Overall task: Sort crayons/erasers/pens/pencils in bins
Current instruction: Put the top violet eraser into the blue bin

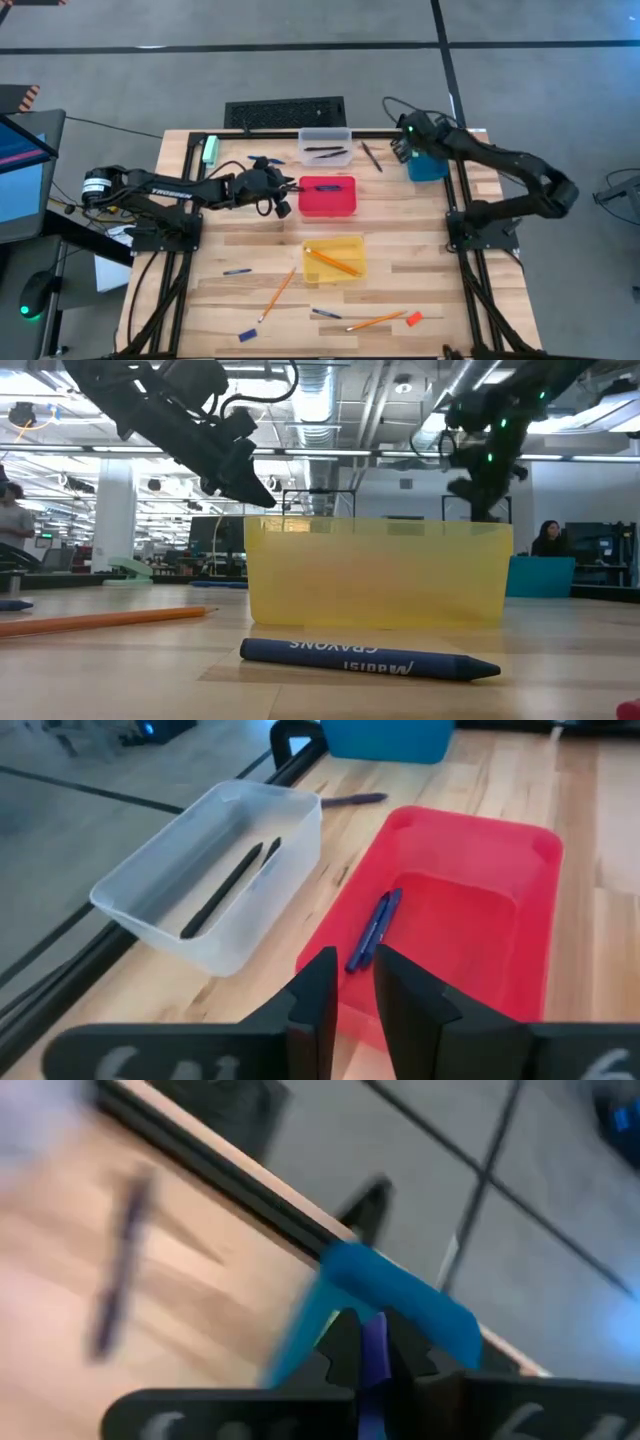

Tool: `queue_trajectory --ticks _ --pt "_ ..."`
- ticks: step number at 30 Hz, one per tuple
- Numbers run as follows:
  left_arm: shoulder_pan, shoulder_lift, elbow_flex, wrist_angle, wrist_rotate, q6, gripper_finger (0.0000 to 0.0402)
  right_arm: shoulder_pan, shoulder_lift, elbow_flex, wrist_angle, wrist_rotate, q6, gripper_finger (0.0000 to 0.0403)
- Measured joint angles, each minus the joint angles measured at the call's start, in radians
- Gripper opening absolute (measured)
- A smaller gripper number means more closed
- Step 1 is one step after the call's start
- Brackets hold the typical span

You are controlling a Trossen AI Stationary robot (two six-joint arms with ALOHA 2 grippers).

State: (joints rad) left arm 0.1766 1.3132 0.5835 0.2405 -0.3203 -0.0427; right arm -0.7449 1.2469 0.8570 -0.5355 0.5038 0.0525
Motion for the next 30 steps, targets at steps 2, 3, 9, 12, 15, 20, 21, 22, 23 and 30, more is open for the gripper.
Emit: queue_trajectory --ticks 2,3,9,12,15,20,21,22,23,30 --pt "0.000 0.000 0.000 0.007 0.008 -0.001 0.0054 -0.059 0.045 0.000 0.013 0.000 0.000 0.0016" --pt "0.000 0.000 0.000 0.007 0.013 -0.004 0.0051 -0.086 0.070 0.000 0.026 -0.001 0.001 0.0014" --pt "-0.007 0.000 0.000 0.001 0.028 -0.022 0.0039 -0.185 0.217 0.000 0.066 -0.012 0.017 0.0021" --pt "-0.007 0.000 0.000 0.001 0.028 -0.022 0.0034 -0.207 0.278 0.000 0.095 -0.040 0.020 0.0020" --pt "-0.007 0.000 0.000 -0.002 0.028 -0.022 0.0032 -0.219 0.318 0.000 0.134 -0.058 0.019 0.0013" --pt "-0.007 0.000 0.000 -0.003 0.028 -0.022 0.0032 -0.237 0.359 0.006 0.153 -0.079 0.020 0.0019" --pt "-0.007 0.000 0.000 -0.003 0.028 -0.022 0.0032 -0.241 0.368 0.011 0.154 -0.091 0.020 0.0019" --pt "-0.007 0.000 0.000 -0.003 0.028 -0.022 0.0032 -0.242 0.378 0.017 0.156 -0.105 0.020 0.0019" --pt "-0.007 0.000 0.000 -0.004 0.028 -0.022 0.0032 -0.243 0.389 0.024 0.158 -0.117 0.020 0.0019" --pt "-0.007 0.000 0.001 -0.010 0.028 -0.023 0.0032 -0.247 0.429 0.064 0.173 -0.140 0.027 0.0028"
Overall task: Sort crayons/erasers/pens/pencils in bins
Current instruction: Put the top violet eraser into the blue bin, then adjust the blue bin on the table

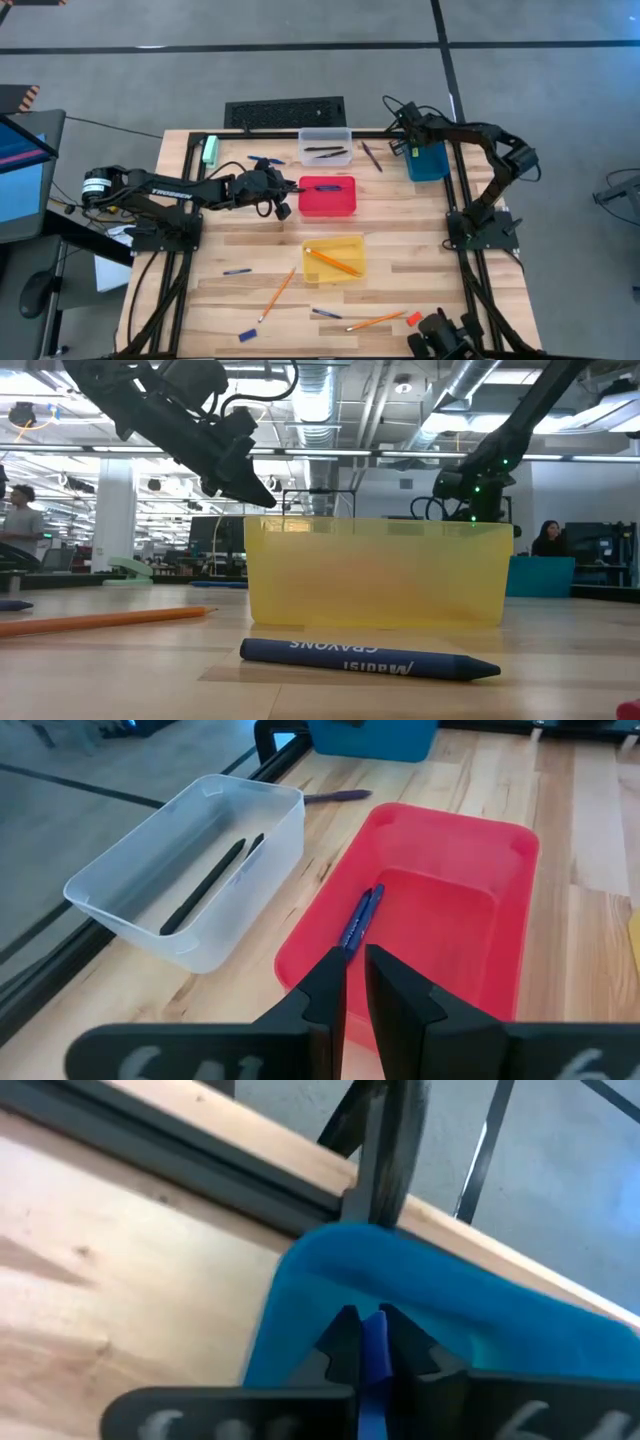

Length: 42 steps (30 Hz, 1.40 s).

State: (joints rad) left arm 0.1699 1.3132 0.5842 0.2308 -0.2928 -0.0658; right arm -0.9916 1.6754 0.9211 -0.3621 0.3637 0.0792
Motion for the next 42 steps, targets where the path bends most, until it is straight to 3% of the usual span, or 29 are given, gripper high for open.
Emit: queue_trajectory --ticks 26,42 --pt "0.000 0.000 0.000 -0.023 0.001 -0.010 0.0032 -0.027 -0.004 0.035 0.075 -0.058 0.033 0.0174" --pt "0.000 0.000 0.000 -0.024 0.002 -0.010 0.0032 -0.030 -0.006 0.037 0.025 -0.050 0.046 0.0203"
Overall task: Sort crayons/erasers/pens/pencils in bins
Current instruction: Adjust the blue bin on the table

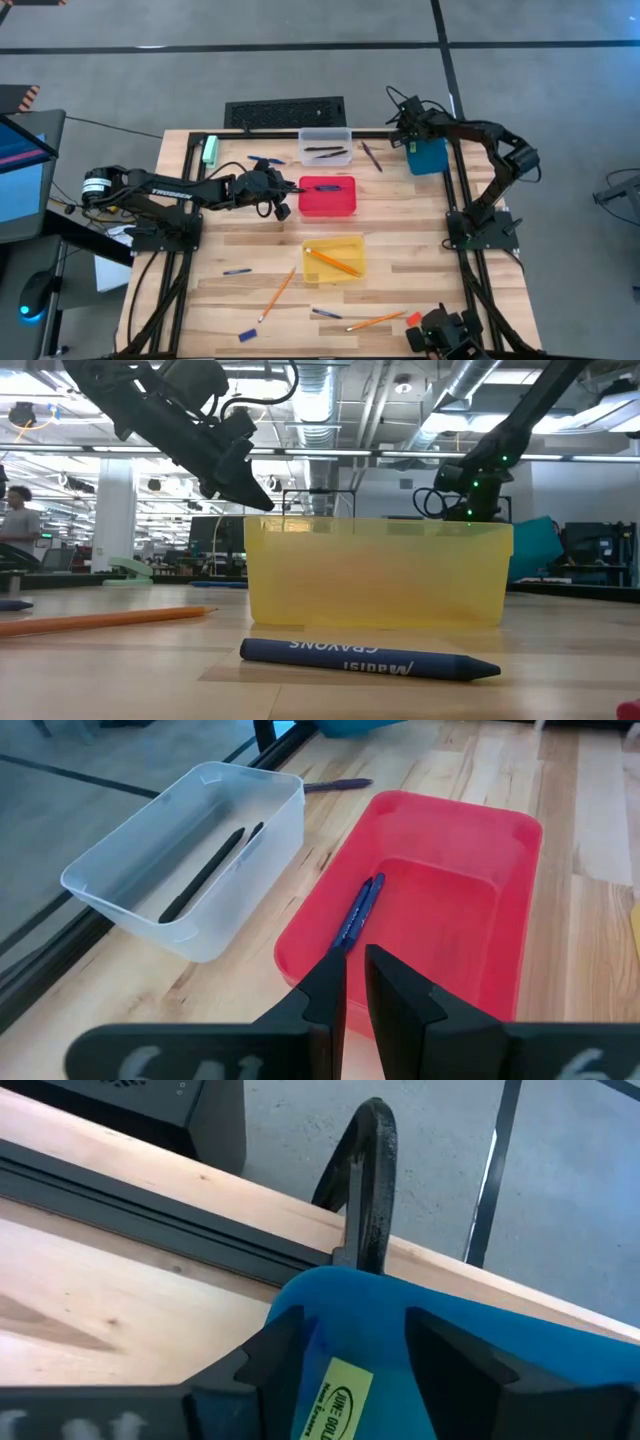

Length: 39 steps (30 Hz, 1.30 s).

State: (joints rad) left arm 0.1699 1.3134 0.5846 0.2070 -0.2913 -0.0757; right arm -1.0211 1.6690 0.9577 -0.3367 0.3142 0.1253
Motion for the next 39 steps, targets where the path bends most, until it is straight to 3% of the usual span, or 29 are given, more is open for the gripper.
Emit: queue_trajectory --ticks 9,16,22,25,30,34,39 --pt "0.000 0.000 0.000 0.000 0.001 0.010 0.0032 0.014 -0.051 -0.001 -0.072 0.000 -0.001 0.0236" --pt "0.000 0.000 0.000 -0.004 0.001 0.011 0.0032 0.013 -0.115 -0.001 -0.190 0.000 -0.018 0.0229" --pt "0.000 0.000 0.000 -0.018 0.002 0.012 0.0032 0.014 -0.149 -0.001 -0.344 0.028 -0.070 0.0169" --pt "0.000 0.000 0.000 -0.017 0.002 0.029 0.0032 0.028 -0.176 -0.001 -0.421 0.106 -0.102 0.0113" --pt "0.000 0.000 0.000 -0.020 0.002 0.030 0.0032 0.066 -0.192 -0.001 -0.463 0.120 -0.109 0.0012" --pt "0.000 0.000 0.000 -0.031 0.002 0.030 0.0032 0.091 -0.171 -0.003 -0.475 0.161 -0.083 0.0015" --pt "0.000 0.000 0.000 -0.034 0.001 0.045 0.0032 0.152 -0.176 -0.006 -0.500 0.125 -0.080 0.0004"
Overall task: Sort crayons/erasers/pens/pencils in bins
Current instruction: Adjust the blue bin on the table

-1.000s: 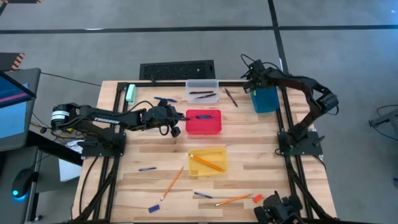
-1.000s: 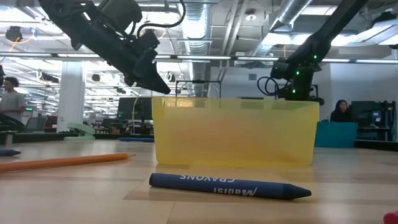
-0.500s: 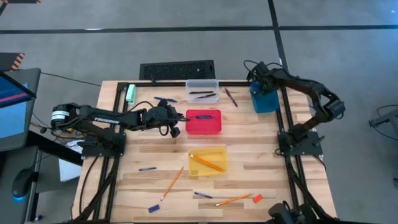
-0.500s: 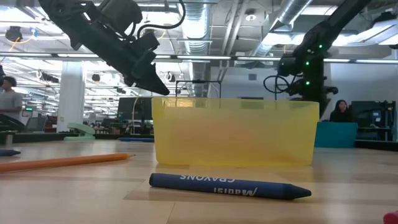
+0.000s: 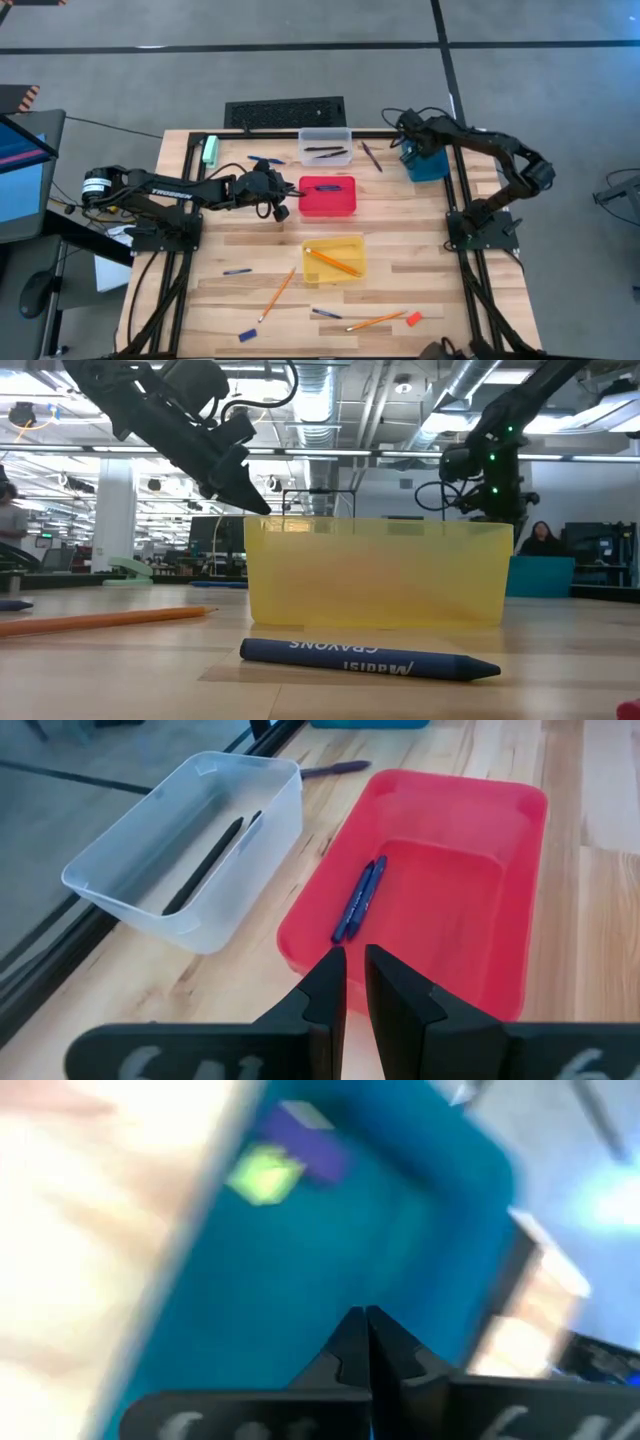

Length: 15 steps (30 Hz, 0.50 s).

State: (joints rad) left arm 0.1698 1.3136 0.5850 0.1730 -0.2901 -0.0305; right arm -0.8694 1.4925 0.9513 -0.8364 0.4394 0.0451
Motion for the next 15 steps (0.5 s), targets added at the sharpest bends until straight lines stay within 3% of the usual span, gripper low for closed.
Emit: queue_trajectory --ticks 5,15 --pt "0.000 0.000 0.000 -0.004 0.000 0.004 0.0032 0.055 -0.003 0.007 -0.099 -0.137 0.029 0.0006" --pt "0.000 0.000 0.000 -0.004 -0.001 0.004 0.0032 0.113 0.001 -0.011 -0.074 -0.213 0.025 0.0003"
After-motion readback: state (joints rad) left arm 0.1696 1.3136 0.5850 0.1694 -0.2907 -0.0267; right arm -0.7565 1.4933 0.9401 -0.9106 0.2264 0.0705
